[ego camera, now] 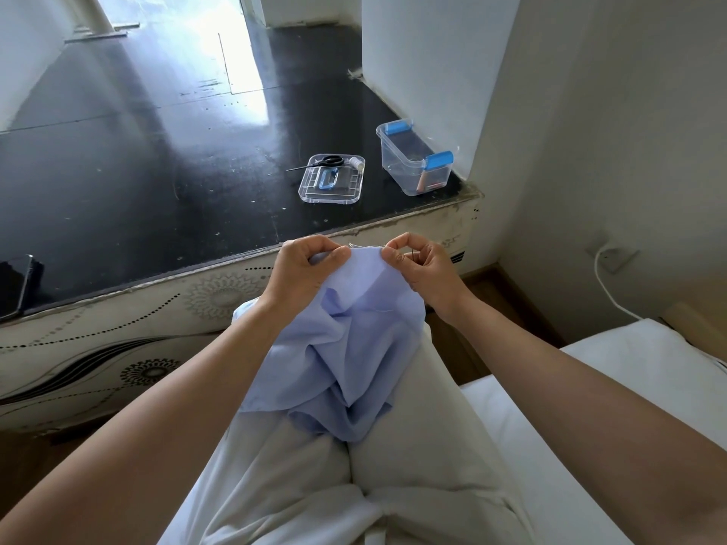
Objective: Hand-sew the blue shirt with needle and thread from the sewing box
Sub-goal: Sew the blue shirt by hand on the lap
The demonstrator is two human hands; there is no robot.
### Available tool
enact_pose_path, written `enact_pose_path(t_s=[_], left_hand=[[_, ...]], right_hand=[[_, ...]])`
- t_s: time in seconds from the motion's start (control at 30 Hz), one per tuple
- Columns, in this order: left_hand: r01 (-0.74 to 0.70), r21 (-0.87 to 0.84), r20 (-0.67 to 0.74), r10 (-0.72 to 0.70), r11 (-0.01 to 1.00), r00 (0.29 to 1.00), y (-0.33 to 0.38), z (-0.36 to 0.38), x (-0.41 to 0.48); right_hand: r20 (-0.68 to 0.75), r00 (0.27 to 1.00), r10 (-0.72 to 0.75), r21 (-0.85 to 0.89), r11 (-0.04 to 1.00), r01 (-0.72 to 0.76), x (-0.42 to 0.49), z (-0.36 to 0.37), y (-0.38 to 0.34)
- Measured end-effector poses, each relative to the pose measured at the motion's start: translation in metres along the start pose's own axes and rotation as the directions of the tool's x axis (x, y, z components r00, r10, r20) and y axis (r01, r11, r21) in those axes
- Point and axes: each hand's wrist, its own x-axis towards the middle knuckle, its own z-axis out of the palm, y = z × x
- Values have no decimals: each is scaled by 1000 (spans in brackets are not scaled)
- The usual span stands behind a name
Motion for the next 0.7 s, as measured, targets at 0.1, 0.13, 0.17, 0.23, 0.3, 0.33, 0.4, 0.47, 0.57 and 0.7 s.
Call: enact_pose_path(t_s=[0.1, 0.13, 0.17, 0.23, 0.3, 0.33, 0.4, 0.47, 0.57, 0.7], left_hand=[[-21, 16, 28, 21, 1000, 999, 3, 1, 0], [-21, 10, 43, 21, 1000, 999, 5, 2, 0], [-18, 17, 59, 17, 1000, 998, 6, 3, 0], [-9, 48, 77, 5, 999, 997, 6, 5, 0], [4, 26, 69, -6, 1000, 998, 4, 6, 0], [13, 8, 56, -14, 1000, 998, 3, 6, 0], [45, -20, 19, -44, 999, 999, 2, 7, 0], [89, -59, -6, -90, 994, 996, 4, 7, -1], [138, -108, 7, -138, 985, 990, 7, 8, -2], [166, -177, 33, -163, 970, 986, 11, 9, -5]], right_hand=[[2, 1000, -13, -3, 1000, 13, -1, 2, -1], [3, 1000, -14, 2, 1000, 14, -1, 2, 0], [5, 1000, -11, 7, 1000, 11, -1, 2, 0], [-1, 1000, -5, -1, 1000, 5, 0, 2, 3], [-94, 996, 10, -47, 999, -14, 2, 1, 6], [-184, 983, 20, -62, 998, -32, 2, 0, 7], [-332, 943, 17, -55, 998, -37, 2, -3, 6], [-286, 958, -21, -87, 996, -5, 2, -3, 4], [-84, 989, -119, -164, 981, 104, 0, 7, 0], [-86, 981, -171, -256, 956, 144, 5, 24, 3]])
